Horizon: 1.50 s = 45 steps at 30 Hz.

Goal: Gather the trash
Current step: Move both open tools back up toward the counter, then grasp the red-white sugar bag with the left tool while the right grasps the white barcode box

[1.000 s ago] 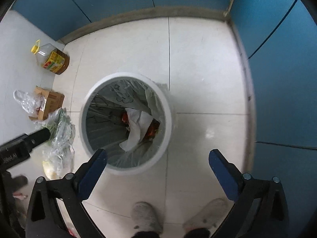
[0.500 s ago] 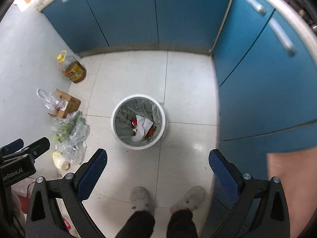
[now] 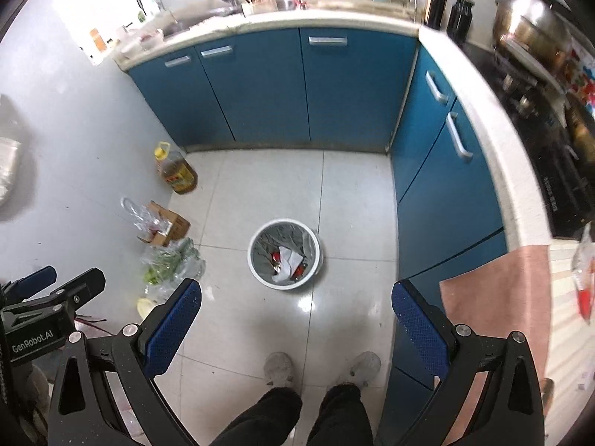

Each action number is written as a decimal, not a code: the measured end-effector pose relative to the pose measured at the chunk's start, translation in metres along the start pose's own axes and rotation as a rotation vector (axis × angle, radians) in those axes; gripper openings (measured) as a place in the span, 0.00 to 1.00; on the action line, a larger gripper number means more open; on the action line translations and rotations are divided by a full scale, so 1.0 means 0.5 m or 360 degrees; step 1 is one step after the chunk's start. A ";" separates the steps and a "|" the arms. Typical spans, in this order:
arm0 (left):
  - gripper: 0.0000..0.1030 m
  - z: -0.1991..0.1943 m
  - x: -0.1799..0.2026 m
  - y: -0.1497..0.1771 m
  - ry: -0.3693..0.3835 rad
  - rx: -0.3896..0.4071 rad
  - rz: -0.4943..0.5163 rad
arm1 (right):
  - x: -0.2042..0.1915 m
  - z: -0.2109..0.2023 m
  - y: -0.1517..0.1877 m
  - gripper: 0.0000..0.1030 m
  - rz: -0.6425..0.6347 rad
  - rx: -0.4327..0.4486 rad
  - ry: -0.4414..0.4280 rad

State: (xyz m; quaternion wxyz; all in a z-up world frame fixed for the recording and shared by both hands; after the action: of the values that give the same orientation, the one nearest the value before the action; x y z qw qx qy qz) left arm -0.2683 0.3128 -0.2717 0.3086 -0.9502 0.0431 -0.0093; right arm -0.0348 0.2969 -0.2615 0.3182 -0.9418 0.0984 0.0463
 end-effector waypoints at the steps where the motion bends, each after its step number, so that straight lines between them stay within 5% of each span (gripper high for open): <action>1: 1.00 -0.019 0.001 -0.001 0.0007 0.0012 0.0003 | -0.003 -0.021 -0.003 1.00 0.0002 0.0020 -0.0003; 10: 1.00 -0.116 0.027 -0.016 -0.0044 0.0089 0.0051 | 0.021 -0.179 -0.021 1.00 0.0121 0.0158 -0.0057; 15: 1.00 -0.142 0.107 -0.047 0.0019 0.0195 0.0112 | 0.124 -0.231 -0.015 1.00 0.0400 0.0253 -0.0058; 23: 1.00 -0.151 0.419 -0.081 0.0256 0.0228 0.0404 | 0.408 -0.301 0.029 1.00 0.0800 0.0342 0.0196; 29: 1.00 -0.110 0.764 -0.029 0.0526 0.0055 0.0720 | 0.706 -0.366 0.145 1.00 0.1132 0.0354 0.0573; 35: 1.00 -0.053 1.053 0.045 0.0614 -0.0080 0.0963 | 0.997 -0.410 0.291 1.00 0.1377 0.0265 0.0967; 45: 1.00 0.056 1.282 0.153 0.0611 -0.0312 0.1152 | 1.277 -0.329 0.439 1.00 0.1511 -0.0022 0.1220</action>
State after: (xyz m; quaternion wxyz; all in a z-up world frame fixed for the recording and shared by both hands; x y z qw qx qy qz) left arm 0.3655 0.2115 -0.3447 0.1864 -0.8796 0.4315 -0.0730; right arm 0.5453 -0.0734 -0.3564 0.1986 -0.7467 0.6147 -0.1587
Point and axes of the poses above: each gripper's, at about its wrist camera, not at the fingertips, and z roughly the way its jaws point, x to its right, y to its underside, the point moved 2 cm from there along z, roughly the way its jaws point, and after that the axes turned 15 degrees about x, right-handed, at the moved point
